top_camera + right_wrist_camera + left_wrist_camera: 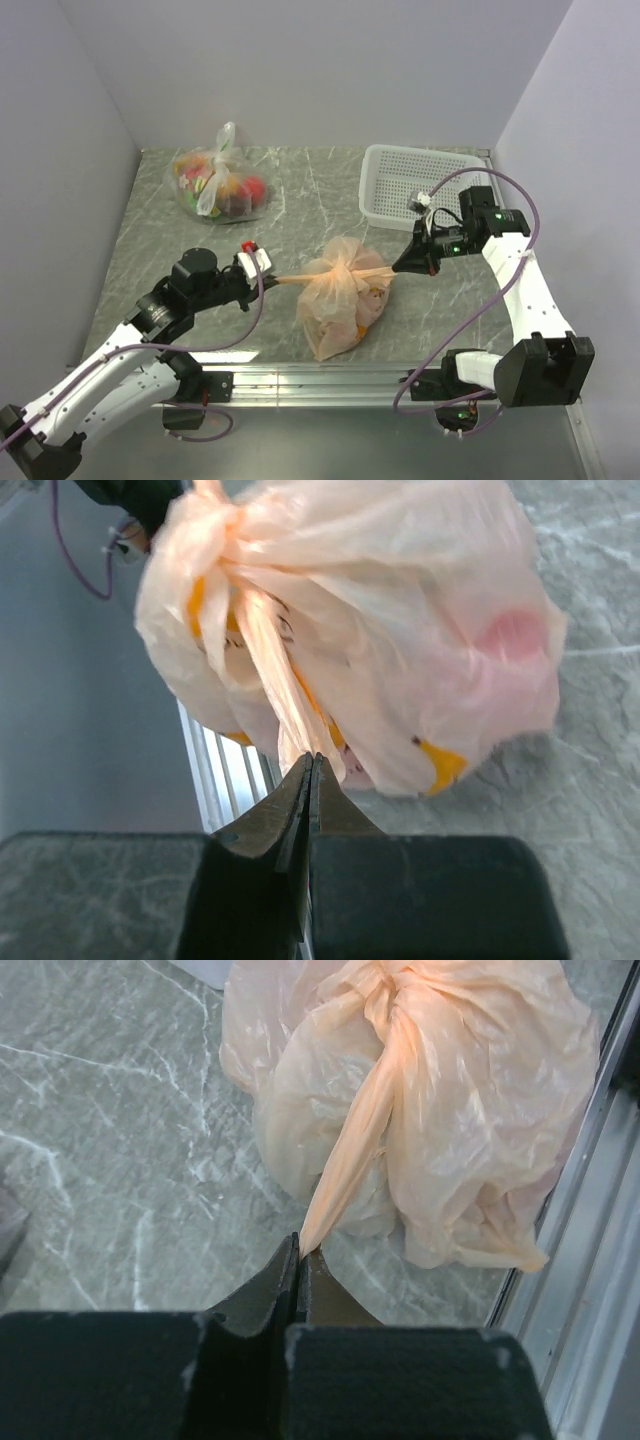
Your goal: Place the fake fruits into the plastic bag and tie a complex knot
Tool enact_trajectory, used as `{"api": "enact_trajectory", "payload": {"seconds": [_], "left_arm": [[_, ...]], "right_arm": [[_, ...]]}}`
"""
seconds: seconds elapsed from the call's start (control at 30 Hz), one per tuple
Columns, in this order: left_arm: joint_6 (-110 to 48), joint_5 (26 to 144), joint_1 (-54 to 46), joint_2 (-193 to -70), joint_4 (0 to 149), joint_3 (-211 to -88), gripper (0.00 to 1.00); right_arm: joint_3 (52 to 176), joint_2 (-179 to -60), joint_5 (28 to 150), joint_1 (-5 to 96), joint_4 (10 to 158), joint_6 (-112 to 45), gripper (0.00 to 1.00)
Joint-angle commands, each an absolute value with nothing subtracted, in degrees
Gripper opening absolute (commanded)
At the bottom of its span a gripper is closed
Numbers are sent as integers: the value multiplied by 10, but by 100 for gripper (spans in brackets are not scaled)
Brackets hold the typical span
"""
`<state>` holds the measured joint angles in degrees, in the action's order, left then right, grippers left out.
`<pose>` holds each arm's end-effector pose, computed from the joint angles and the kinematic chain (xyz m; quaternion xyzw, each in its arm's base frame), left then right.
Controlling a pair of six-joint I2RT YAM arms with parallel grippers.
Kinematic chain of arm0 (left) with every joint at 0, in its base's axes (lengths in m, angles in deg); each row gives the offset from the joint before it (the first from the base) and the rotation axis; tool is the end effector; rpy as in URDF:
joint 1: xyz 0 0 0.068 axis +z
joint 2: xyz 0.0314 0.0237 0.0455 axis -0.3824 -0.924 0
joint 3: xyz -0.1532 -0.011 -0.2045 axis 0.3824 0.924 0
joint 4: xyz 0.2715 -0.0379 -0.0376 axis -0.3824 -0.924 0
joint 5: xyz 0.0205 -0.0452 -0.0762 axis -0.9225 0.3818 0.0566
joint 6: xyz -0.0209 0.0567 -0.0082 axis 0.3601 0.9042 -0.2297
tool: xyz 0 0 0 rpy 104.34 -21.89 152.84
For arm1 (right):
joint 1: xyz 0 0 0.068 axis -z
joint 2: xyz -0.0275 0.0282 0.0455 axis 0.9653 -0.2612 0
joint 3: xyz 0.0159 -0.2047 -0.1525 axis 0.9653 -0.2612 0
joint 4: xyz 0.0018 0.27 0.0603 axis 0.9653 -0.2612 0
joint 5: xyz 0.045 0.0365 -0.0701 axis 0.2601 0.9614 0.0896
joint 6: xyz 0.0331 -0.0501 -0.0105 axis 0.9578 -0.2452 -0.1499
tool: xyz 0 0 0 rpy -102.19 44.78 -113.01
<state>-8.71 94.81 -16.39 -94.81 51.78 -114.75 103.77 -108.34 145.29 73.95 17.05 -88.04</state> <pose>0.1462 -0.1360 0.2796 0.4213 0.7049 -0.2624 0.5067 0.2290 0.0446 0.2948 -0.4196 0.7302 0.4284 0.3274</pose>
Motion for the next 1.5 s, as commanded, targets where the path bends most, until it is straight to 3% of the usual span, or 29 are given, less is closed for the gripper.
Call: {"api": "enact_trajectory", "payload": {"seconds": [0.0, 0.3, 0.5, 0.53, 0.57, 0.6, 0.63, 0.7, 0.73, 0.83, 1.07, 1.33, 1.4, 1.47], "left_arm": [[-32, 871, -136, -916, 404, -1161, 0], [27, 883, -103, -932, 360, -1159, 0], [51, 998, -104, -1027, 344, -1227, 3], [64, 1022, -103, -1040, 338, -1239, 16], [66, 1034, -104, -1064, 330, -1261, 25], [72, 1042, -103, -1073, 324, -1269, 34], [73, 1052, -103, -1079, 320, -1279, 47], [66, 1082, -101, -1081, 325, -1291, 66], [59, 1093, -100, -1076, 329, -1291, 84], [78, 1125, -99, -1050, 335, -1284, 99], [103, 1068, -98, -1074, 340, -1279, 99], [232, 1067, -99, -1137, 340, -1272, 99], [247, 1069, -99, -1158, 340, -1272, 93], [244, 1084, -98, -1174, 336, -1275, 80]], "right_arm": [[1004, -1068, 1328, 778, 189, -912, 0], [965, -1049, 1261, 806, 239, -937, 0], [991, -1028, 1282, 725, 227, -898, 2], [995, -1027, 1273, 709, 223, -893, 14], [1006, -1020, 1271, 692, 211, -893, 46], [1008, -1013, 1273, 682, 210, -892, 58], [1010, -1004, 1268, 672, 215, -887, 79], [1007, -974, 1239, 621, 253, -852, 87], [1005, -968, 1212, 603, 262, -838, 87], [993, -965, 1184, 534, 280, -817, 88], [942, -985, 1077, 418, 381, -739, 89], [954, -1046, 1049, 356, 412, -728, 89], [946, -1065, 1042, 342, 419, -728, 85], [935, -1075, 1043, 337, 423, -730, 82]]}}
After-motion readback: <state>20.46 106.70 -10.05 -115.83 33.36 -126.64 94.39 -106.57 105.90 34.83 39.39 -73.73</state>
